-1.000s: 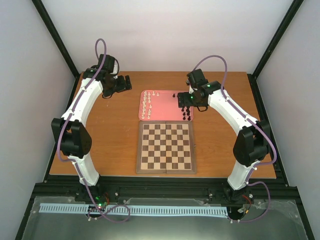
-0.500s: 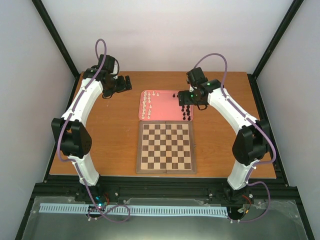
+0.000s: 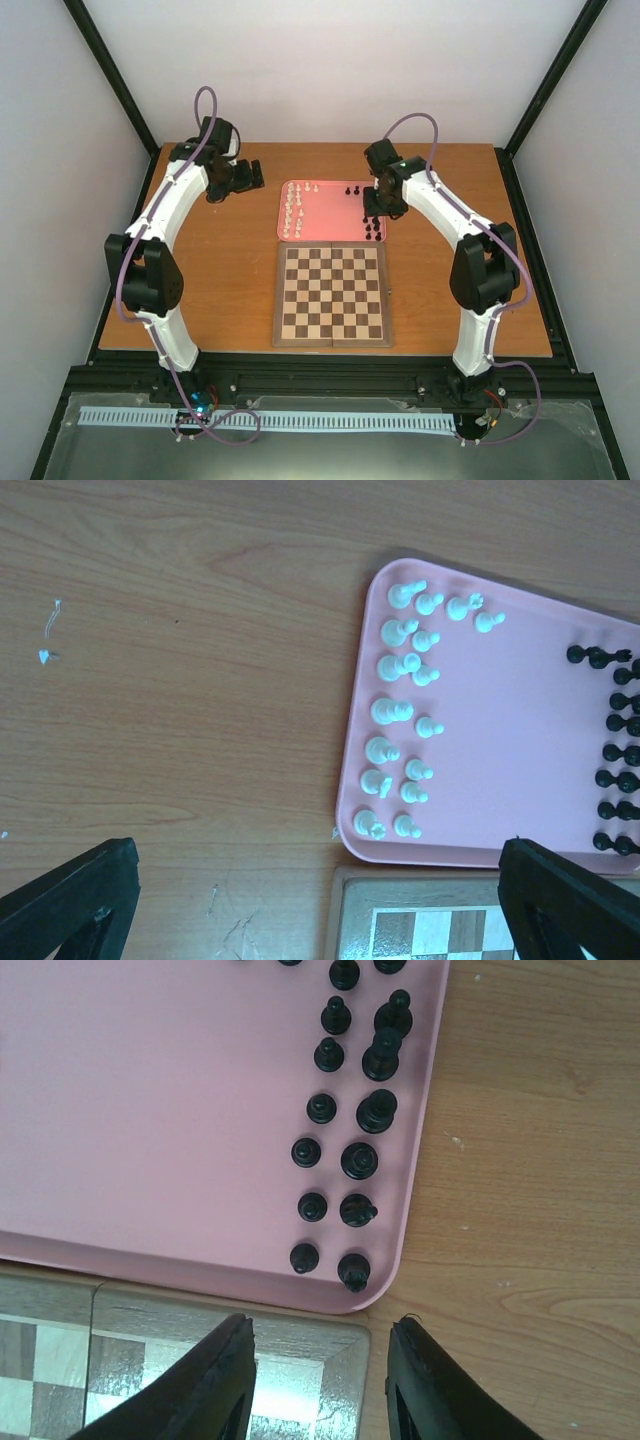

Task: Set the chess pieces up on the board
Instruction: Pick up the chess piece from the storage box.

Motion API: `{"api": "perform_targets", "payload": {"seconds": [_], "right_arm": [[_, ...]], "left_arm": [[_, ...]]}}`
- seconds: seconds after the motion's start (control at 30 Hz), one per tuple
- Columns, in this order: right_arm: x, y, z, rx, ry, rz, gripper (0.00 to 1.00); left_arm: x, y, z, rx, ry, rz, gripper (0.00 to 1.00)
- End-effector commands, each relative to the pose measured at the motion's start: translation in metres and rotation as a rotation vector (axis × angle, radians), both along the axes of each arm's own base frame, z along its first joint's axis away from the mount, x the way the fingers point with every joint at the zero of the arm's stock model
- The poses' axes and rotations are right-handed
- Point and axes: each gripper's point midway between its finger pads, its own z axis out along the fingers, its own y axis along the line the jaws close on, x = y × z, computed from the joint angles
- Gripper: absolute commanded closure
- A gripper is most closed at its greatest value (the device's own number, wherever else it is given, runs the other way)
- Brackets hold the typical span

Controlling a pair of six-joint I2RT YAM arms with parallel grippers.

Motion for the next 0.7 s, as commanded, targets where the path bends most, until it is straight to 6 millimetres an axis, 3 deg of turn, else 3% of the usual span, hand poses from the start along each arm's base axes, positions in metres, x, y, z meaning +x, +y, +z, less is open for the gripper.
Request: {"api": "perform_targets", "payload": {"seconds": [0.0, 0.37, 0.67], "right_arm": [[0.004, -0.001, -0.016, -0.016, 0.058, -0.019, 0.64], [-0.013, -0.012, -0.061, -0.044, 0.173, -0.071, 0.67], [-0.01, -0.016, -0.087, -0.048, 0.217, -0.081, 0.71]], "left_arm": [[0.001, 0.003, 0.012, 0.015, -0.045, -0.013, 0.0], [0.003, 0.006, -0.002, 0.045, -0.019, -0.013, 0.0], [0.008, 0.005, -0.008, 0.045, -0.001, -0.012, 0.0]]}}
